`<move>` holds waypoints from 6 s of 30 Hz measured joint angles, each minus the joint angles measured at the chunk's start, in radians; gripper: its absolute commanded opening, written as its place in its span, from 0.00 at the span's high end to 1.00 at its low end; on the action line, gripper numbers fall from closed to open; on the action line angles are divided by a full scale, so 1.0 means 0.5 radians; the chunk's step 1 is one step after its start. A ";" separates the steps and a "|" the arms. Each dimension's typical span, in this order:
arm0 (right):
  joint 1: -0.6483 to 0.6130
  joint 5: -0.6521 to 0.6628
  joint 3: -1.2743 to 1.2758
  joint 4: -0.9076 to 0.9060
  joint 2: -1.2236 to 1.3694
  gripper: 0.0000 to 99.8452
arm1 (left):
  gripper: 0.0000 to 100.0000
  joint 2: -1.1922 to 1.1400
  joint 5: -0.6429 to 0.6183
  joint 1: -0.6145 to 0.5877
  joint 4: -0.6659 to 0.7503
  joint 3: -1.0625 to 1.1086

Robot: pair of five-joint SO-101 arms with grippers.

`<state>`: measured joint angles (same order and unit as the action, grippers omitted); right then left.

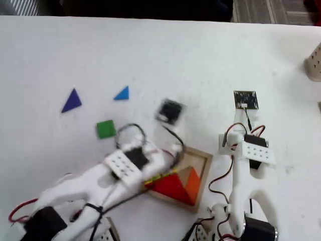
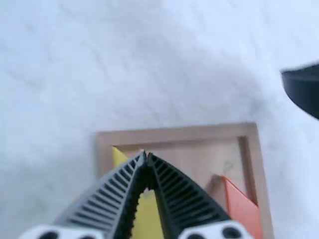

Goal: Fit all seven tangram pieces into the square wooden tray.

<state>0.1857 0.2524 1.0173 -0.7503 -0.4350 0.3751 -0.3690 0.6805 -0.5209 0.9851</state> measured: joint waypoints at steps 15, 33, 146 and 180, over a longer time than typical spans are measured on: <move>0.000 0.000 0.000 0.000 0.000 0.98 | 0.71 0.110 1.522 -1.053 -0.448 -0.163; 0.000 0.000 0.000 0.000 0.000 0.98 | 0.76 -0.058 2.532 -1.283 -0.381 -0.270; -2.059 -0.427 -3.547 -1.430 2.633 0.60 | 0.77 -0.770 -0.025 -2.593 -0.973 -0.924; -2.004 -0.454 -3.686 -1.473 2.765 0.98 | 0.77 -0.770 -0.025 -2.532 -0.936 -0.862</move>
<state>-0.8163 0.0253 -0.8255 -1.4868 0.9475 -0.0100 -0.3813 -0.5854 -0.9889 0.5539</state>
